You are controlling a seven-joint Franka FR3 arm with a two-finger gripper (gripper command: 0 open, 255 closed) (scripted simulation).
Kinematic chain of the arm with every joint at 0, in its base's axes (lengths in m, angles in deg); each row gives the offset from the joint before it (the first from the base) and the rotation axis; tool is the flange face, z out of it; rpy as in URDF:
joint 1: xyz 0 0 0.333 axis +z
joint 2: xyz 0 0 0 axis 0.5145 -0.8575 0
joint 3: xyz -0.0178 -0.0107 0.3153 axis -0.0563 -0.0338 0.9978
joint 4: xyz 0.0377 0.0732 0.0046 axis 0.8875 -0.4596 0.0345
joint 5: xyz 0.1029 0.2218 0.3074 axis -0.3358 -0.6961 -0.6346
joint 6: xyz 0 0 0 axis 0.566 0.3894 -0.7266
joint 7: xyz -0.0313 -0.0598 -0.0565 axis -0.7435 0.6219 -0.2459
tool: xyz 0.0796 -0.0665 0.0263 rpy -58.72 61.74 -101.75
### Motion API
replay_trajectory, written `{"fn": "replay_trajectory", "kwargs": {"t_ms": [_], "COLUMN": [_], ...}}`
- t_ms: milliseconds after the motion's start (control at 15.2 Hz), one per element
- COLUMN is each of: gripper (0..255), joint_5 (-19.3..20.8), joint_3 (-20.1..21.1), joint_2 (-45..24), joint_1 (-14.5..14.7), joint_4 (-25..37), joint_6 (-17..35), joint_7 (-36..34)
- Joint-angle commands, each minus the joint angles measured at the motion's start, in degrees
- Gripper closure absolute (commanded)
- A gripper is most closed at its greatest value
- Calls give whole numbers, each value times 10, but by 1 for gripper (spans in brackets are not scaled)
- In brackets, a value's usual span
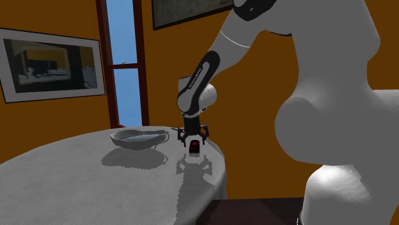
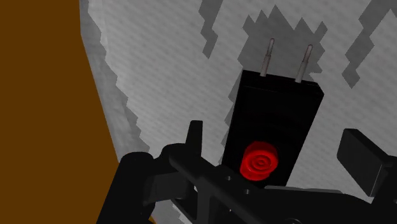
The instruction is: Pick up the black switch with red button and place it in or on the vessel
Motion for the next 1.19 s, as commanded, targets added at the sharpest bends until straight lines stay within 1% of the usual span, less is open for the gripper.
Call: {"fn": "replay_trajectory", "kwargs": {"t_ms": [0,528,594,1122], "gripper": [0,0,255,255], "joint_5": [8,10,10,10], "joint_3": [-6,-8,-8,-8], "joint_2": [-13,-17,-17,-17], "joint_1": [3,4,4,4], "joint_4": [5,6,6,6], "joint_6": [8,10,10,10], "joint_7": [-5,-6,-6,-6]}}
